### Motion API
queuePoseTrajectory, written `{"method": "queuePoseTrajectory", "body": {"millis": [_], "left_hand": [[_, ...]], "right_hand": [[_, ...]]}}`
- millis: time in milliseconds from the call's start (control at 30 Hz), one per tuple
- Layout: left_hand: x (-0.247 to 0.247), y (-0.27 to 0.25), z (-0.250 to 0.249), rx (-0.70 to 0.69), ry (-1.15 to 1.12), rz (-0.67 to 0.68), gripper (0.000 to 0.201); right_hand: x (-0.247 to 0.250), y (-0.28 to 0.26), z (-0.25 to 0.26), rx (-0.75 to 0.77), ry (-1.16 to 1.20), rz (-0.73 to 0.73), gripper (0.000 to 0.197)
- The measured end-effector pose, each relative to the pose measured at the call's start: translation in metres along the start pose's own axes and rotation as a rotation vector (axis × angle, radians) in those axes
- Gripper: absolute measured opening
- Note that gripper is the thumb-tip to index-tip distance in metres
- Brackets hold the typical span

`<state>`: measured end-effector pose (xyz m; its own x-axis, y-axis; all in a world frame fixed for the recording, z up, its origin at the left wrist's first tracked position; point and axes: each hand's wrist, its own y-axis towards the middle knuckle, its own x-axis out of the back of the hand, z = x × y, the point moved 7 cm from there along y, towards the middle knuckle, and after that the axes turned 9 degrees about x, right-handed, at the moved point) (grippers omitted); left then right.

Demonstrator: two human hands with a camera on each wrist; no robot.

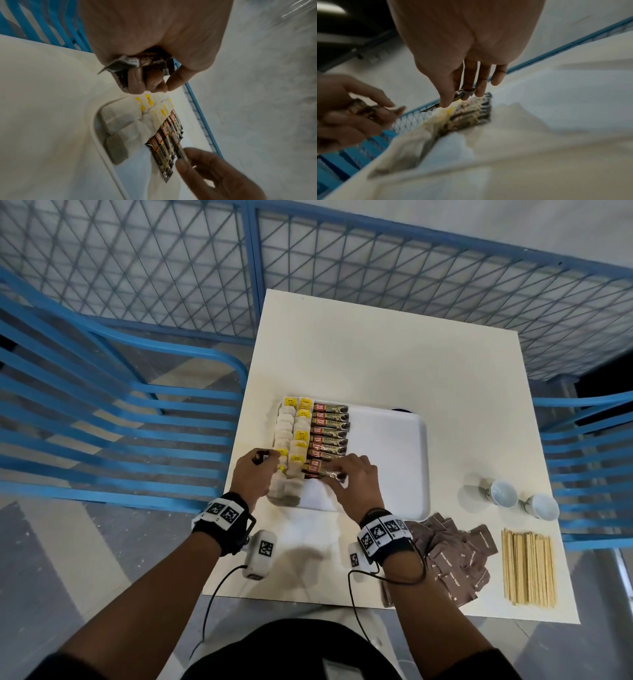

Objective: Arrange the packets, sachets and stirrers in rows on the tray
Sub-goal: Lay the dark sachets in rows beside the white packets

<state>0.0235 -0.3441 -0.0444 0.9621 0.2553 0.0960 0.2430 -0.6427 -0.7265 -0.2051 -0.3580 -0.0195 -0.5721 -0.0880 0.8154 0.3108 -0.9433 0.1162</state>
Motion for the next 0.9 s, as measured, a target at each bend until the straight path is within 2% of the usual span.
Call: {"method": "queuePoseTrajectory", "body": {"millis": [67, 200, 333, 467, 633, 900], "left_hand": [[0.004, 0.002, 0.004, 0.051, -0.047, 0.005, 0.008], [-0.001, 0.003, 0.011, 0.137, -0.17, 0.111, 0.015], [-0.004, 0.0, 0.015, 0.141, -0.124, 0.162, 0.011], [-0.004, -0.003, 0.018, 0.122, -0.078, 0.18, 0.011], [-0.004, -0.005, 0.015, 0.063, -0.065, 0.223, 0.014], [0.001, -0.001, 0.011, -0.043, 0.103, 0.17, 0.014]], "right_hand": [[-0.003, -0.013, -0.007, -0.019, -0.043, -0.002, 0.019], [-0.009, -0.027, -0.012, -0.045, -0.138, -0.029, 0.02], [-0.019, -0.026, -0.01, -0.09, -0.172, 0.015, 0.019], [-0.027, -0.024, -0.008, -0.12, -0.191, 0.046, 0.018], [-0.031, -0.024, -0.009, -0.141, -0.197, 0.056, 0.03], [-0.032, -0.022, -0.009, -0.147, -0.2, 0.008, 0.019]]}}
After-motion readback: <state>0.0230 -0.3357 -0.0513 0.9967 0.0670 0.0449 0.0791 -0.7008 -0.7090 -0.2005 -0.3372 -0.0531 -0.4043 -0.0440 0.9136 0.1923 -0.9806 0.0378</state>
